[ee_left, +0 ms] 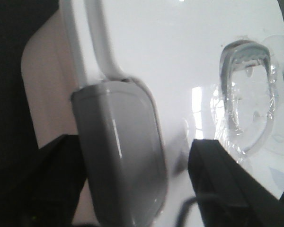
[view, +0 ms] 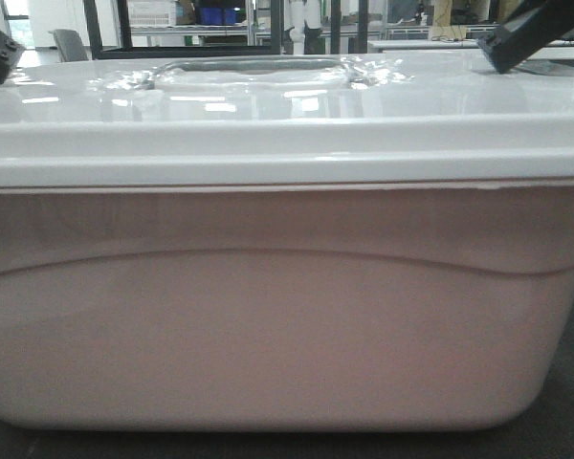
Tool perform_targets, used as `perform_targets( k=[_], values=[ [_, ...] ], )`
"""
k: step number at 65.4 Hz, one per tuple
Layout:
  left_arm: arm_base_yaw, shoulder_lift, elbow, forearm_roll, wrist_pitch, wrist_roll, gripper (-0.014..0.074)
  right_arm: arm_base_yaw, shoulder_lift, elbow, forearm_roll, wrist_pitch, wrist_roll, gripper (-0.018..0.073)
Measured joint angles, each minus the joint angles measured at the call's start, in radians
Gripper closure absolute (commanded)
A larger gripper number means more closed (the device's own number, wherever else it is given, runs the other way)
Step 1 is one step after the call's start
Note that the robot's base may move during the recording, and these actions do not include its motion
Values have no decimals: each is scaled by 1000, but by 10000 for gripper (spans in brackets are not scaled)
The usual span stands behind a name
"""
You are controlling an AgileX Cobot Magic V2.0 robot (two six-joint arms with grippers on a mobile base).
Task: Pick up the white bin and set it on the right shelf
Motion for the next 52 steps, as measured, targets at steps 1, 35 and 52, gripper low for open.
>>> perform_targets(
  k=[1, 35, 52],
  values=[
    [0, 0, 0, 0, -2, 0, 251, 2, 0, 0, 2, 0, 0, 124],
    [0, 0, 0, 3, -4, 0, 252, 2, 0, 0, 6, 0, 6, 124],
    [0, 0, 0, 5, -5, -4, 346, 2, 0, 0, 2, -2, 8, 124]
  ],
)
